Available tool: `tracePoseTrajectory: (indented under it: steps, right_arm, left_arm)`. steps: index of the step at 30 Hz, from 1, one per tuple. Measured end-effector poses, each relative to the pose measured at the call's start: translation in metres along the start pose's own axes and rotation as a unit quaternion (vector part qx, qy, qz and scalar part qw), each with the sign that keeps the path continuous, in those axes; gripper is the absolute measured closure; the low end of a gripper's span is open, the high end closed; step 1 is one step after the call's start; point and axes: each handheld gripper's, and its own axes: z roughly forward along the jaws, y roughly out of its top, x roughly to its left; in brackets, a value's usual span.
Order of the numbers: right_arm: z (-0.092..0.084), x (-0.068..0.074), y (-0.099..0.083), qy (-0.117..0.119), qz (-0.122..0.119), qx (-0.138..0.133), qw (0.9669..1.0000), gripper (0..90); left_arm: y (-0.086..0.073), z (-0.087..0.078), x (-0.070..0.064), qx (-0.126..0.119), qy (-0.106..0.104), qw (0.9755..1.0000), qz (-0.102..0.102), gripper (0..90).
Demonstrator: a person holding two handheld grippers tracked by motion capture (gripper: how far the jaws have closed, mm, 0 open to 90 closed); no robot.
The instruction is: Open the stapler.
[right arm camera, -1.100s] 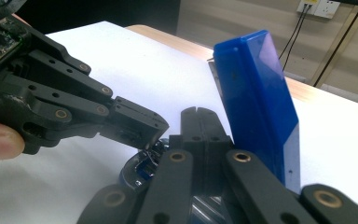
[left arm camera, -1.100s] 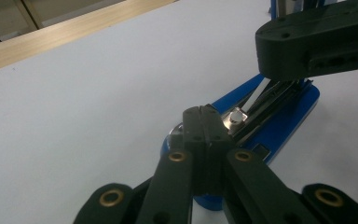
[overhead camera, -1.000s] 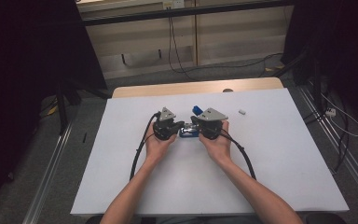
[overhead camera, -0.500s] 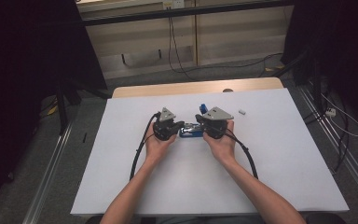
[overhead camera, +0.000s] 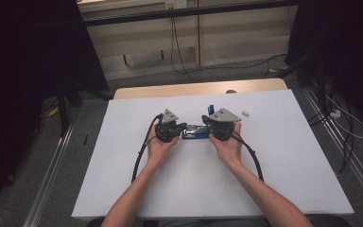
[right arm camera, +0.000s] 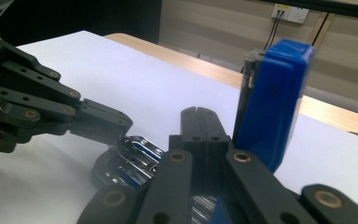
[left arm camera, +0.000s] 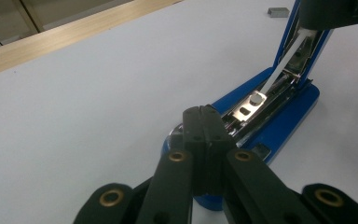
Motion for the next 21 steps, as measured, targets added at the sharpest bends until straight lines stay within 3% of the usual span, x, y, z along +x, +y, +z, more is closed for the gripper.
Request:
tracePoseTrajectory:
  steps: [5, 7, 15, 21]
  right_arm:
    - [-0.006, -0.009, -0.001, -0.015, 0.003, -0.003, 0.9999, 90.0]
    - [-0.007, -0.013, -0.002, -0.008, 0.012, -0.002, 0.9999, 90.0]
    - [-0.009, -0.012, -0.001, -0.017, -0.004, 0.002, 0.9998, 90.0]
    - [-0.016, -0.023, -0.003, -0.028, 0.002, 0.005, 0.9996, 90.0]
  left_arm:
    - [0.0, 0.0, 0.0, 0.001, 0.001, 1.0, 0.002, 90.0]
    - [0.0, 0.0, 0.0, 0.001, 0.001, 1.0, 0.003, 90.0]
    - [0.0, 0.0, 0.0, -0.001, 0.001, 1.0, 0.0, 90.0]
    - [0.0, 0.0, 0.0, -0.001, 0.001, 1.0, 0.0, 90.0]
